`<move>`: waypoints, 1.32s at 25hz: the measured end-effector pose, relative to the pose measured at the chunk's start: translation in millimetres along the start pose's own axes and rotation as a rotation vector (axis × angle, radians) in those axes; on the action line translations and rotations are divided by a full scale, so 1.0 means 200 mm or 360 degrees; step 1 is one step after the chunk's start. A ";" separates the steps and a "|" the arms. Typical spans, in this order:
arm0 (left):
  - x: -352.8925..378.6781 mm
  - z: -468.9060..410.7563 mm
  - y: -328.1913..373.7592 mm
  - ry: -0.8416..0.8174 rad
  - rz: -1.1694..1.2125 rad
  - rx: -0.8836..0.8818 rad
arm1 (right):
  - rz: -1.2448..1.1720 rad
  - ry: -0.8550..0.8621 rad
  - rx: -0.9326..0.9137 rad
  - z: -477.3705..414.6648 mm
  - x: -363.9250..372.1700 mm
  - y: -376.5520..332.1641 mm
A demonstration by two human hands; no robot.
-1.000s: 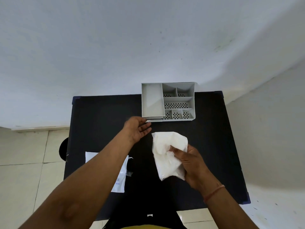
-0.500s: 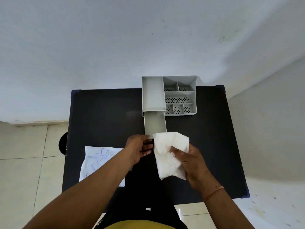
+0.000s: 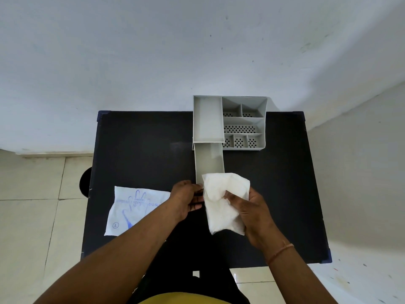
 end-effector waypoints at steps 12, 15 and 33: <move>-0.02 0.45 0.25 -0.0200 -0.0164 0.0458 | -0.0080 -0.0132 -0.0047 -0.11 0.08 -0.06; 0.02 0.41 0.31 -0.0214 -0.0413 0.0602 | 0.0073 -0.0189 -0.0040 -0.18 0.15 -0.09; 0.12 0.04 0.51 0.0646 -0.1880 0.1465 | 0.2054 0.0421 -0.0797 -0.57 0.24 -0.18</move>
Point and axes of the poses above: each hand's wrist, its own z-axis away from the middle knuckle, its own x-axis out of the palm, y = z × x, the point moved 7 cm from there along -z, towards the middle knuckle, and after that the axes turned 2 degrees about x, right-handed, at the moved point
